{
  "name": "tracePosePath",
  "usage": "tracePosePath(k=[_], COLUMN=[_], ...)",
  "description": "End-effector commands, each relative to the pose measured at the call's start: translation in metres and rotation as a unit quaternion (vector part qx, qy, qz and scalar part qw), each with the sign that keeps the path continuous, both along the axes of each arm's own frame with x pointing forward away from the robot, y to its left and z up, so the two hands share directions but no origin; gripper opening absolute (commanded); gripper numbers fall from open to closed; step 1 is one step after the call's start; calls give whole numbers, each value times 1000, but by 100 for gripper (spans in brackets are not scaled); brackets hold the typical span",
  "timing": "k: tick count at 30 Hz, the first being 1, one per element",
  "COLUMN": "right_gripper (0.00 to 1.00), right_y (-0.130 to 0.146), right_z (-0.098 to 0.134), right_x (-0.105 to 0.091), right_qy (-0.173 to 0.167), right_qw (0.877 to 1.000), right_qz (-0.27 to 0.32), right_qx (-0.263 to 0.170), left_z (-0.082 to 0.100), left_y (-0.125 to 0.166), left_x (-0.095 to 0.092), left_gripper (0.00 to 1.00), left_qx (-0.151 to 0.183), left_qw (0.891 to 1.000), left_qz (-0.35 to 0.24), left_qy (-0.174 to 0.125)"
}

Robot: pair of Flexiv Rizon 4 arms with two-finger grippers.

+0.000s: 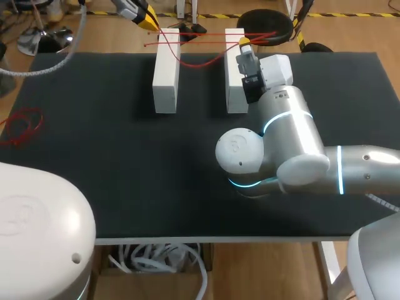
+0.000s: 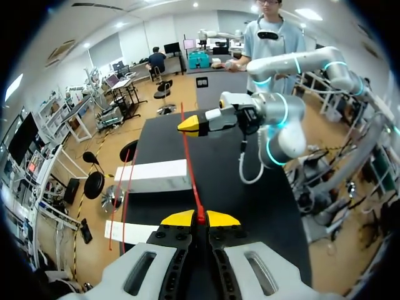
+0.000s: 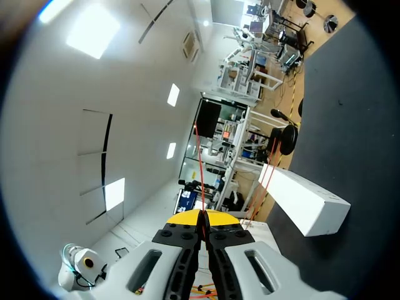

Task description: Grab the tape and strap the tape.

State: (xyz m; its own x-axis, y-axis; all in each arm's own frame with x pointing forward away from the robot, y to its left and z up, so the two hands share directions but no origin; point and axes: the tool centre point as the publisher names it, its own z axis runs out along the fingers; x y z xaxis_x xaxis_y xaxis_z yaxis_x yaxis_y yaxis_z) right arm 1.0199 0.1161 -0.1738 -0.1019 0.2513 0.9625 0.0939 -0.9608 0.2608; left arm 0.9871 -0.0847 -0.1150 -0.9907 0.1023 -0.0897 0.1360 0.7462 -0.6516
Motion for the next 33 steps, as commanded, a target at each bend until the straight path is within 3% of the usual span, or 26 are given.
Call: tracePosePath(k=[1, 13, 18, 24, 33], right_gripper=[0, 0, 0, 0, 0], right_y=[0, 0, 4, 0, 15], right_z=[3, 3, 12, 13, 25], right_x=[0, 0, -6, -6, -6], right_qy=[4, 4, 10, 30, 30], right_qw=[1000, 1000, 997, 991, 981], right_qz=[0, 0, -15, -52, -42], right_qx=[-1, -1, -69, -117, -187], left_z=[-2, -2, -2, -2, -2], left_y=[1, 1, 1, 1, 1], left_x=[1, 1, 1, 1, 1], left_gripper=[0, 0, 0, 0, 0], left_qx=[-3, -3, -3, -3, -3], left_qw=[1000, 1000, 1000, 1000, 1000], left_qz=[-2, -2, -2, -2, -2], left_qy=[1, 1, 1, 1, 1])
